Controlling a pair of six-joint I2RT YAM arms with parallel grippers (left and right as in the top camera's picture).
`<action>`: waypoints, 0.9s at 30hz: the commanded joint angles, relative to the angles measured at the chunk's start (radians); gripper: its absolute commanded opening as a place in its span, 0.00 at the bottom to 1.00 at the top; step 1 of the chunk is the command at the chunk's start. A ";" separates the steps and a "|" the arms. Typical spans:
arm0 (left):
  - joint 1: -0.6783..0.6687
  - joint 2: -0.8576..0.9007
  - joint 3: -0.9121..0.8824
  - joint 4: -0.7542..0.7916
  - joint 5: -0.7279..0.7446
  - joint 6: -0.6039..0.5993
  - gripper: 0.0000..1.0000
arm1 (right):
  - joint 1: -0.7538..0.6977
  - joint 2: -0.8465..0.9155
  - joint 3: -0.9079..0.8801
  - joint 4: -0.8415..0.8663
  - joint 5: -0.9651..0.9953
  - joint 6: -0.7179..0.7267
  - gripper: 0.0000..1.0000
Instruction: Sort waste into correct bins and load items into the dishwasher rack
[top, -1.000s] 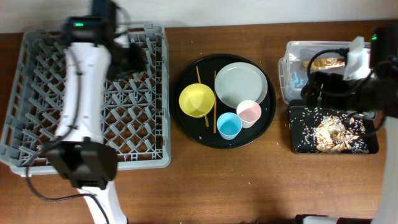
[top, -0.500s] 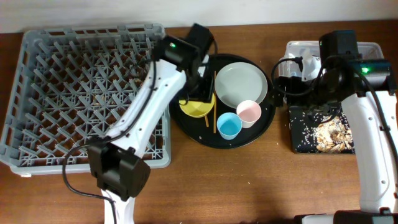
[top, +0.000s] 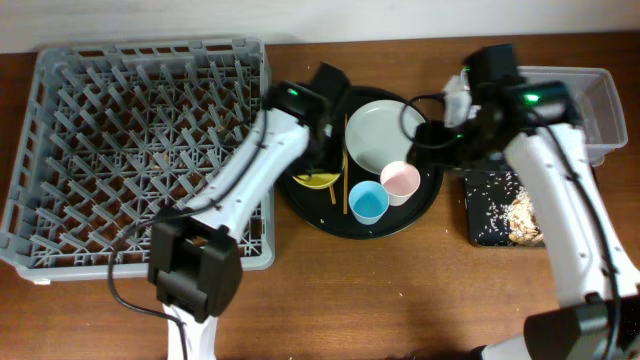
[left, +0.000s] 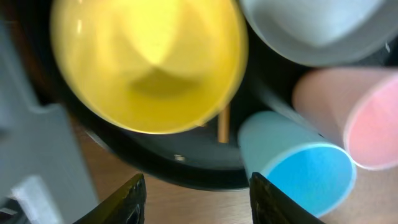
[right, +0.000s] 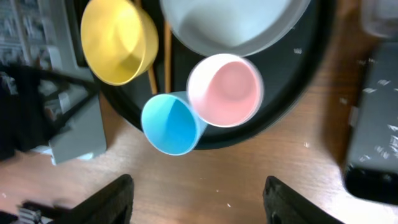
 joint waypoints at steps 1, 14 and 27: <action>0.137 0.000 0.077 -0.024 -0.008 -0.011 0.53 | 0.111 0.070 -0.005 0.012 0.123 0.178 0.49; 0.230 0.000 0.077 -0.023 -0.068 0.000 0.53 | 0.288 0.176 -0.273 0.218 0.316 0.524 0.31; 0.229 0.000 0.077 -0.023 -0.069 -0.001 0.54 | 0.290 0.176 -0.329 0.250 0.274 0.524 0.04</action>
